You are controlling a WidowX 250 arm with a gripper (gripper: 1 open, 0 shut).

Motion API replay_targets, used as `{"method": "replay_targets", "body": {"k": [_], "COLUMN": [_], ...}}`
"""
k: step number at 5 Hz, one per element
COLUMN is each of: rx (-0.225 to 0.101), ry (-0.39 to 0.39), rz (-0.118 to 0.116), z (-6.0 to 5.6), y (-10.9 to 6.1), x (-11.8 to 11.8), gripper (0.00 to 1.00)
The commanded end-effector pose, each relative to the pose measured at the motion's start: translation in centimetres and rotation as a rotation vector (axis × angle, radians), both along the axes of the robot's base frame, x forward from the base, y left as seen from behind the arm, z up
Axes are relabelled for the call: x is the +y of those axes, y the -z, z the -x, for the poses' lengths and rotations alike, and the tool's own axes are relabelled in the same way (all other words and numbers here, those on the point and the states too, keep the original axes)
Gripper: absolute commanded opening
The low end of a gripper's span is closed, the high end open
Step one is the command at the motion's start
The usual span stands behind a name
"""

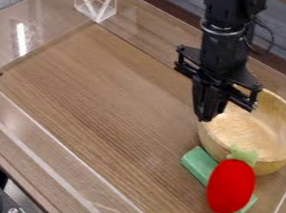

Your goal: Move the red object to the right side of the table

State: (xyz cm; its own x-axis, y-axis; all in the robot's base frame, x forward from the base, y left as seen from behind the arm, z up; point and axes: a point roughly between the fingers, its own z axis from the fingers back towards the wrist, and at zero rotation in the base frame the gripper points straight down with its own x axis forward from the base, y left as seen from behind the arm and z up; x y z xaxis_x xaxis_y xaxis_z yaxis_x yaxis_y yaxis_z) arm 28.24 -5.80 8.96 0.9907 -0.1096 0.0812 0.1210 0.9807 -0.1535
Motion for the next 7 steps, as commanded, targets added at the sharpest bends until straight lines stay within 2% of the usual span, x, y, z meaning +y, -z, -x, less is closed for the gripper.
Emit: {"method": "replay_targets", "body": {"k": [1, 2, 3, 5, 6, 7], "rx": [-0.035, -0.025, -0.029, -0.061, -0.109, -0.165], "ry": [-0.013, -0.024, -0.037, -0.04, -0.112, -0.182], "rz": [0.002, -0.003, -0.009, -0.033, -0.065, -0.084], "z": [-1.4, -1.1, -0.9, -1.0, -2.6, -4.6], "y": [-1.1, -0.7, -0.7, -1.3, -2.9, -4.0], "x": [0.4, 1.0, 1.7, 4.0, 6.0, 7.4], "gripper": [1.0, 1.0, 1.0, 1.0, 1.0, 1.0]}}
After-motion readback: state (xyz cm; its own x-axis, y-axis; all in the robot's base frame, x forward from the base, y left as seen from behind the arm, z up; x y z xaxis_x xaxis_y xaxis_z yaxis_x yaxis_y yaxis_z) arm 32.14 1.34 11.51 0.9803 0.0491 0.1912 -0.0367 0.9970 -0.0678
